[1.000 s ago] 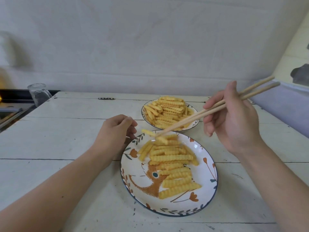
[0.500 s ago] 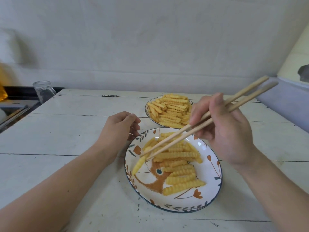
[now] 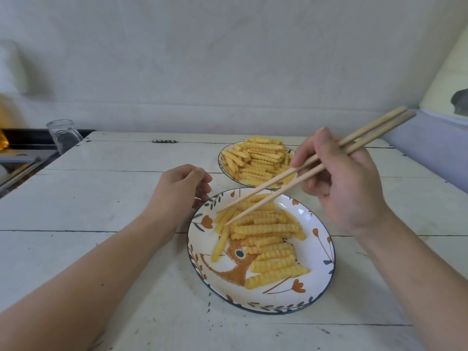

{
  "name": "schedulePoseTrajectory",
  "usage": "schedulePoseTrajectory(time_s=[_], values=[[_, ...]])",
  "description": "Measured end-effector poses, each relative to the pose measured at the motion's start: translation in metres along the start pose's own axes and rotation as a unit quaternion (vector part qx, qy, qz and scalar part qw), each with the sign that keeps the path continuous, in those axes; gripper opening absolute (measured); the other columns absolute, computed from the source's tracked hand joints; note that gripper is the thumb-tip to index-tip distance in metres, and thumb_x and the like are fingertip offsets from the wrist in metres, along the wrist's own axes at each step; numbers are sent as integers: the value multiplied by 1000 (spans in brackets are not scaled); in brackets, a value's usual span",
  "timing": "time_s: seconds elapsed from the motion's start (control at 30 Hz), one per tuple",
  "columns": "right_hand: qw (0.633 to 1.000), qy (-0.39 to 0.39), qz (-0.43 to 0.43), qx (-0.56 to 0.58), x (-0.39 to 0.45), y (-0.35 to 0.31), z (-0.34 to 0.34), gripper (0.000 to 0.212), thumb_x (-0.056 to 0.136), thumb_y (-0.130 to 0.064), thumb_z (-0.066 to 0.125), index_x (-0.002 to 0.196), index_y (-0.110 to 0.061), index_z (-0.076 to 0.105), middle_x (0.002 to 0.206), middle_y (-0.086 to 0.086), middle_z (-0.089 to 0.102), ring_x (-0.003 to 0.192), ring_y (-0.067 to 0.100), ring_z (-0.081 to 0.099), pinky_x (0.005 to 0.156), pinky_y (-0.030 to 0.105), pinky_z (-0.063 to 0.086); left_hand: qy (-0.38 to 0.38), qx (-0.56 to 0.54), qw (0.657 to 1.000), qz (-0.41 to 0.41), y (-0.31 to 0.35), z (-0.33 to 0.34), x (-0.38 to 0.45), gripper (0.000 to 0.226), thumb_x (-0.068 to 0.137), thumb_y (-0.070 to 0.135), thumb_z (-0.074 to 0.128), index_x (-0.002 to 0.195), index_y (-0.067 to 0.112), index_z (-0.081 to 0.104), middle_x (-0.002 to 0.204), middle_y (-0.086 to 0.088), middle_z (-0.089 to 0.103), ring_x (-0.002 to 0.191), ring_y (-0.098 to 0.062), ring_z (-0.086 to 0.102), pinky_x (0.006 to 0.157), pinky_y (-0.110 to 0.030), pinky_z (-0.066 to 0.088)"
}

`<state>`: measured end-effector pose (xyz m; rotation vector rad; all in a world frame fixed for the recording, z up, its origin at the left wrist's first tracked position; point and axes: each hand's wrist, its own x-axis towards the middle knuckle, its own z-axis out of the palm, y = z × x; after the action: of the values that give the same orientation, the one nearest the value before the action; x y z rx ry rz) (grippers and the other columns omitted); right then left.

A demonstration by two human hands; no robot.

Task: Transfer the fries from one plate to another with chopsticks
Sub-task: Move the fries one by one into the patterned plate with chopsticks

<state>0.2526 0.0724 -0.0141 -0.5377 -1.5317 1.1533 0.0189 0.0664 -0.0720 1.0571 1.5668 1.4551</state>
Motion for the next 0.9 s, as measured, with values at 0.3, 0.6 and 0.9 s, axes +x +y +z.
schedulePoseTrajectory(time_s=[0.3,0.6,0.9], values=[[997,-59,42,-33,-7,6,7,55,88,-57,49,67,-11,67,50,6,50,36,13,41,40,20,31,-4,8,1000,5,-1,0,0,27,103,15,51,91,3,72,69,0,66,64,-13,61,67,-30,52],[973,146,-14,-178,44,7,-13,45,106,-33,46,75,-8,66,55,8,53,38,17,44,39,24,36,-5,27,999,20,-2,-1,2,28,103,16,52,86,7,72,65,2,67,61,-12,62,66,-32,53],[961,111,3,-253,76,44,15,39,103,-36,52,74,-14,67,58,5,56,41,18,53,45,32,46,-10,7,1000,16,-2,-5,4,28,103,15,51,88,4,71,65,1,65,59,-13,62,64,-33,53]])
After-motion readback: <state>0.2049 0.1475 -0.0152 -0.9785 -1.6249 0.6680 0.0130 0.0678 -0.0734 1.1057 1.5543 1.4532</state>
